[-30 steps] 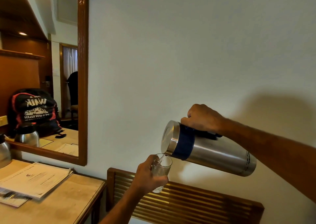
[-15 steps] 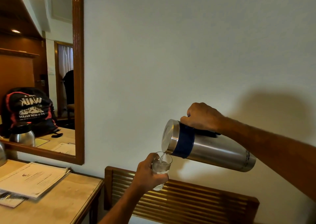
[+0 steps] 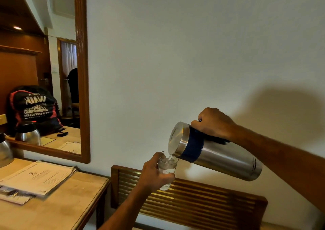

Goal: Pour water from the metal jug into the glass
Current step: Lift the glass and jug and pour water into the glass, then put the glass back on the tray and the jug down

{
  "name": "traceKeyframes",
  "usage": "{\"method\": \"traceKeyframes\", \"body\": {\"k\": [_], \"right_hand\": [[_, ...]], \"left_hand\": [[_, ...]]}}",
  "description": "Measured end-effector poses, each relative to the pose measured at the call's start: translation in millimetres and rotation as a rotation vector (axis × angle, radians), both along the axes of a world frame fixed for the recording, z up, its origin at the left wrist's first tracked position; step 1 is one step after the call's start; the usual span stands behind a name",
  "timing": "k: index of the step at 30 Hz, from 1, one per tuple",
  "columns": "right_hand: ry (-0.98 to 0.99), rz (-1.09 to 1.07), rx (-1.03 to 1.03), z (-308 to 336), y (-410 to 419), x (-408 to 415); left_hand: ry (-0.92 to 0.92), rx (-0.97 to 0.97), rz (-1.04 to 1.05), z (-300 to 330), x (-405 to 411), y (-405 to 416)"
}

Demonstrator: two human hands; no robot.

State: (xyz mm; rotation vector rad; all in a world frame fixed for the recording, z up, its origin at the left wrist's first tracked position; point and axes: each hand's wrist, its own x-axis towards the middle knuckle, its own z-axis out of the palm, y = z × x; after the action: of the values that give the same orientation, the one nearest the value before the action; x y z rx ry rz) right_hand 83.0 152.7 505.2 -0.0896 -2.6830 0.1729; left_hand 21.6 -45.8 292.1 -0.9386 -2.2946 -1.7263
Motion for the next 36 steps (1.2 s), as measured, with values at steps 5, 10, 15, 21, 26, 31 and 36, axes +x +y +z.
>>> {"method": "traceKeyframes", "body": {"k": [5, 10, 15, 21, 26, 31, 36], "right_hand": [[0.088, 0.010, -0.244, -19, 21, 9], [0.104, 0.052, -0.697, -56, 38, 29], [0.181, -0.017, -1.164, -126, 56, 44], [0.227, -0.138, -1.451, -267, 57, 62], [0.211, -0.370, -1.682, -400, 62, 64], [0.133, -0.498, -1.749, -518, 67, 76], [0.152, -0.525, -1.716, -599, 72, 84]], "left_hand": [[-0.017, 0.035, 0.002, -2, 3, -3], [-0.021, 0.055, -0.005, -3, 5, -7], [-0.093, 0.056, 0.014, -16, 4, -4], [-0.248, 0.007, 0.033, -90, 11, 17], [-0.398, -0.062, 0.087, -215, 0, 25], [-0.511, -0.162, 0.134, -337, 0, 28], [-0.618, -0.255, 0.199, -436, 20, 21]]}}
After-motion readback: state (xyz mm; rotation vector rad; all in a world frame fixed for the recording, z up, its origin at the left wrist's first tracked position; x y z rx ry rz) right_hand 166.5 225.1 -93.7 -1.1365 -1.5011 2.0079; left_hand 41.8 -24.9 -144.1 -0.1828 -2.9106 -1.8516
